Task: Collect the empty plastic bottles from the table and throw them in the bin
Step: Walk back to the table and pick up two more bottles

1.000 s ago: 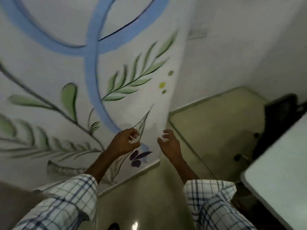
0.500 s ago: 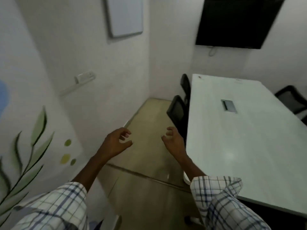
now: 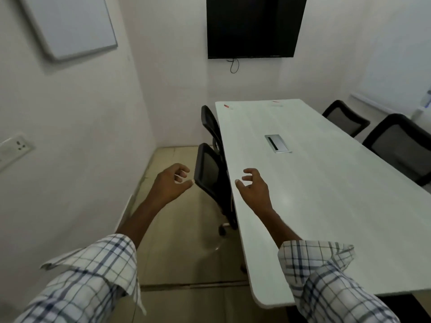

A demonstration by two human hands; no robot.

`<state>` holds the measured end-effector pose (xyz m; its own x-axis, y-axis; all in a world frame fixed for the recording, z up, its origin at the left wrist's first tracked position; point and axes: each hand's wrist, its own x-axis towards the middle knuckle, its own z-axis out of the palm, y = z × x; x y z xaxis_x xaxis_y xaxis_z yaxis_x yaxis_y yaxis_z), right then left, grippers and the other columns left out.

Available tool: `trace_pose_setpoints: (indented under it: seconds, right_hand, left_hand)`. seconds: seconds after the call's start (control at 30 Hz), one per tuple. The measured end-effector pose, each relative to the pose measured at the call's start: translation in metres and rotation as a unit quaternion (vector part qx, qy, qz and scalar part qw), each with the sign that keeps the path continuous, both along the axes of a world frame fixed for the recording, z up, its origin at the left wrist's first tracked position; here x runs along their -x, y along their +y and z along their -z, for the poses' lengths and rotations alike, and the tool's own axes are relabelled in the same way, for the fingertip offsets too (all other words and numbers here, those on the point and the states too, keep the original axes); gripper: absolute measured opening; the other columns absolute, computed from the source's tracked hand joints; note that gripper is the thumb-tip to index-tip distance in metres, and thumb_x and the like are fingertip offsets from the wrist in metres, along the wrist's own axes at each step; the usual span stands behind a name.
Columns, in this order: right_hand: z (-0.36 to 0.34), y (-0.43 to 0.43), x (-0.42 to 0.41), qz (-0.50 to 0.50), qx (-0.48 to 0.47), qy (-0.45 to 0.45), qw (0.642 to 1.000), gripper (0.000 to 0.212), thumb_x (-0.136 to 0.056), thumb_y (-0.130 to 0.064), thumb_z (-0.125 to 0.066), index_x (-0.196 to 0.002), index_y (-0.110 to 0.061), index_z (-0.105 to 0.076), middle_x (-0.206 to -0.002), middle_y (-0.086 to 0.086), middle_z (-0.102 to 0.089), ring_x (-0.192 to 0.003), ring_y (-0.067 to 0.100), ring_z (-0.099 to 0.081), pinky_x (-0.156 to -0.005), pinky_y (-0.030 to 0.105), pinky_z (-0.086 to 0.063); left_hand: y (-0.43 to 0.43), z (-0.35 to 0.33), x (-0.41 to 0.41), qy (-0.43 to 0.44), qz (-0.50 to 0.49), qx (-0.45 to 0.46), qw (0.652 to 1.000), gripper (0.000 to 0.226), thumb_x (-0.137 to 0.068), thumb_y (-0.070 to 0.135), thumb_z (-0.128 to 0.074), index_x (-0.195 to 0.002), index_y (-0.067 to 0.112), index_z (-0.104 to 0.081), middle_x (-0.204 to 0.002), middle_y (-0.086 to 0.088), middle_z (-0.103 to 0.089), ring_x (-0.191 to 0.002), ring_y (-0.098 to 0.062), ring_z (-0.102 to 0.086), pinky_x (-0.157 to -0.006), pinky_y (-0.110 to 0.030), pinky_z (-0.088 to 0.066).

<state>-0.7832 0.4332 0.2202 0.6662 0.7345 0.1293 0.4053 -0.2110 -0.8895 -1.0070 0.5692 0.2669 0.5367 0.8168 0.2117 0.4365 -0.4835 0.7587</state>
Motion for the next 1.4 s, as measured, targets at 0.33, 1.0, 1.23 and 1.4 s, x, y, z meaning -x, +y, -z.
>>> trace_pose_setpoints:
  seconds: [0.33,1.0,1.23,1.4]
  right_hand:
    - [-0.016,0.19,-0.102,0.04,0.013,-0.003,0.999,0.046,-0.091,-0.034,-0.069,-0.131,-0.02,-0.051,-0.126,0.006,-0.066,-0.09,0.021,-0.068,-0.083,0.029,-0.052]
    - [0.016,0.663,-0.28,0.14,0.011,0.059,0.988,0.043,-0.091,-0.035,-0.067,-0.129,-0.023,-0.05,-0.126,0.003,-0.064,-0.093,0.023,-0.067,-0.077,0.026,-0.047]
    - [0.039,0.797,-0.37,0.196,-0.003,0.067,0.978,0.043,-0.092,-0.034,-0.067,-0.13,-0.025,-0.049,-0.127,0.002,-0.064,-0.093,0.02,-0.067,-0.084,0.032,-0.056]
    - [0.058,0.891,-0.446,0.221,0.009,0.076,0.972,0.044,-0.091,-0.033,-0.068,-0.13,-0.025,-0.049,-0.127,0.003,-0.065,-0.091,0.019,-0.067,-0.09,0.038,-0.057]
  left_hand:
    - [0.229,-0.017,-0.095,0.046,0.023,-0.019,0.999,0.032,-0.08,0.033,-0.076,-0.107,0.021,-0.063,-0.1,0.001,-0.066,-0.088,-0.017,-0.065,-0.076,-0.032,-0.055]
    - [0.723,-0.01,-0.355,0.067,0.143,-0.021,0.987,0.033,-0.081,0.032,-0.073,-0.11,0.022,-0.061,-0.103,0.002,-0.066,-0.09,-0.015,-0.064,-0.079,-0.032,-0.057]
    - [0.868,0.011,-0.468,0.07,0.194,-0.026,0.978,0.033,-0.083,0.039,-0.071,-0.109,0.023,-0.059,-0.102,0.004,-0.065,-0.091,-0.014,-0.064,-0.076,-0.027,-0.055]
    - [0.964,0.026,-0.555,0.09,0.219,-0.008,0.971,0.035,-0.083,0.037,-0.072,-0.112,0.024,-0.058,-0.106,0.004,-0.063,-0.094,-0.013,-0.063,-0.07,-0.019,-0.05]
